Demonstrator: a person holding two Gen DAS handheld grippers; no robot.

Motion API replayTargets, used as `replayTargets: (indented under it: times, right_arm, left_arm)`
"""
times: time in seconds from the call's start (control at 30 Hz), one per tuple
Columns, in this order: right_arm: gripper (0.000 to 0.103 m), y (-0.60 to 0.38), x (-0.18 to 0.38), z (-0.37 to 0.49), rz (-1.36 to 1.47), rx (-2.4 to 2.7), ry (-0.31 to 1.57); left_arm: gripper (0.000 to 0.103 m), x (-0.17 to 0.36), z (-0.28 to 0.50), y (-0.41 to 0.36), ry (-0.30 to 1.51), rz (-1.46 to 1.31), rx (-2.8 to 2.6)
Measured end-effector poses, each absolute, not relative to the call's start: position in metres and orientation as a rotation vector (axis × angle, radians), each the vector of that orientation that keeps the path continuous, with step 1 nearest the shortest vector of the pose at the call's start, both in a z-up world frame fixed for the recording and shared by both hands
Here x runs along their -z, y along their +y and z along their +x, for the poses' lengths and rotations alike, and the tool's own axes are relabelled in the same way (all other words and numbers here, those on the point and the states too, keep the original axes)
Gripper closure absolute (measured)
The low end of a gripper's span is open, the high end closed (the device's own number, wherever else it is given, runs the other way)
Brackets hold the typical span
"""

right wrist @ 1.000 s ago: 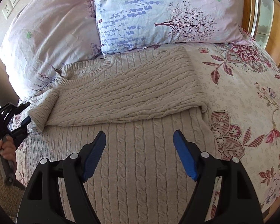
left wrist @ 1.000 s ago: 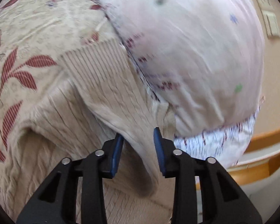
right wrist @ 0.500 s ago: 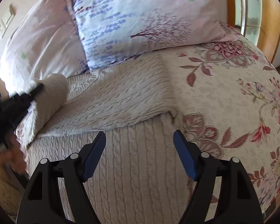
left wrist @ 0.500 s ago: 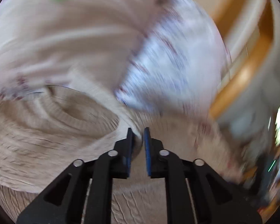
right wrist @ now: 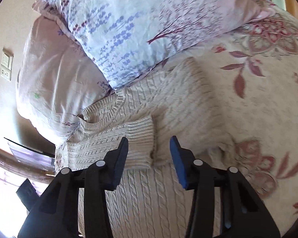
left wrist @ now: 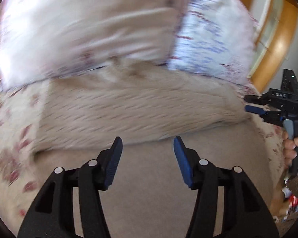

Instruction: Fold small clothes

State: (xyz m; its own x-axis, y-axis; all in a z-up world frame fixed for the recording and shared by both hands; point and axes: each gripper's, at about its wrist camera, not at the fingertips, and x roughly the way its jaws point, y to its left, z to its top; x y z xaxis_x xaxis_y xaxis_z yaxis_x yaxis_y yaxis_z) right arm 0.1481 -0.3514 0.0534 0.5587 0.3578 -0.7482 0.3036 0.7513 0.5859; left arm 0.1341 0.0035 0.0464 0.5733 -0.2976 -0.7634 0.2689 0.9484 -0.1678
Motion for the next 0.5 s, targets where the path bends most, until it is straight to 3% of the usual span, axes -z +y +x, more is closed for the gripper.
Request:
replayTargets:
  times: [0.1, 0.33, 0.5]
  right_arm:
    - [0.062, -0.34, -0.04, 0.164, 0.73, -0.046, 1.068]
    - [0.092, -0.316, -0.027, 0.168, 0.649, -0.071, 1.138]
    - [0.095, -0.31, -0.058, 0.174, 0.548, -0.064, 1.012]
  left_arm:
    - [0.049, -0.036, 0.122, 0.053, 0.94, -0.064, 0.184]
    - [0.049, -0.023, 0.108, 0.111, 0.999, -0.162, 0.022]
    - [0.049, -0.012, 0.111, 0.114, 1.04, -0.189, 0.011]
